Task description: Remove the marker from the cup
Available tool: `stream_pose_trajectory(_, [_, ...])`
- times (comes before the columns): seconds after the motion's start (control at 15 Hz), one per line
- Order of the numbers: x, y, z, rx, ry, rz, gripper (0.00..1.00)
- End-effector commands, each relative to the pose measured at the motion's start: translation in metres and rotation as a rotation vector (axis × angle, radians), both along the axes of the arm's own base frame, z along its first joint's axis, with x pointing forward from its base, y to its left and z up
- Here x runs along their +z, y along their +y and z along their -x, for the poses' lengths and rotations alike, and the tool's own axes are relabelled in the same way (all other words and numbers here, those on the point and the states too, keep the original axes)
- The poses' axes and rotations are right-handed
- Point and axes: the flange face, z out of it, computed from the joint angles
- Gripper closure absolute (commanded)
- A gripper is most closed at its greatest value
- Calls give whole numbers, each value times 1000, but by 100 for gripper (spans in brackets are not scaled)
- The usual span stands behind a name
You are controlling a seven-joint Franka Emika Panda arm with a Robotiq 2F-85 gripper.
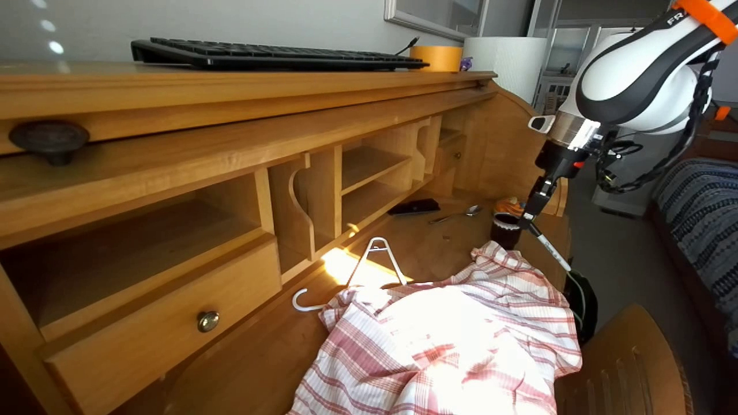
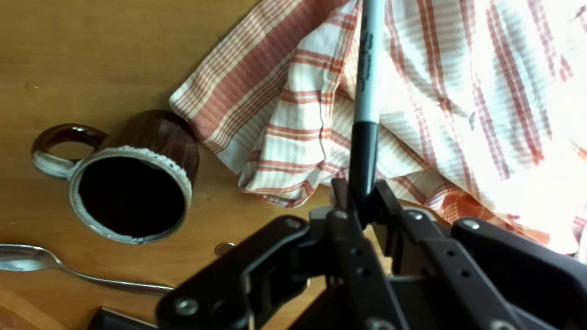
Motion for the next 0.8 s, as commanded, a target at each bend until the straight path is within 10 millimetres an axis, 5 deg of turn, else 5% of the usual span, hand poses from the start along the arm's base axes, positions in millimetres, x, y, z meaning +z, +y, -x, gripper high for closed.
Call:
stream_pose_trajectory(0.0, [-20,19,5,39,-15,42,96])
stream_pose_trajectory(0.73, [-88,47,-4,75,-79,140,96])
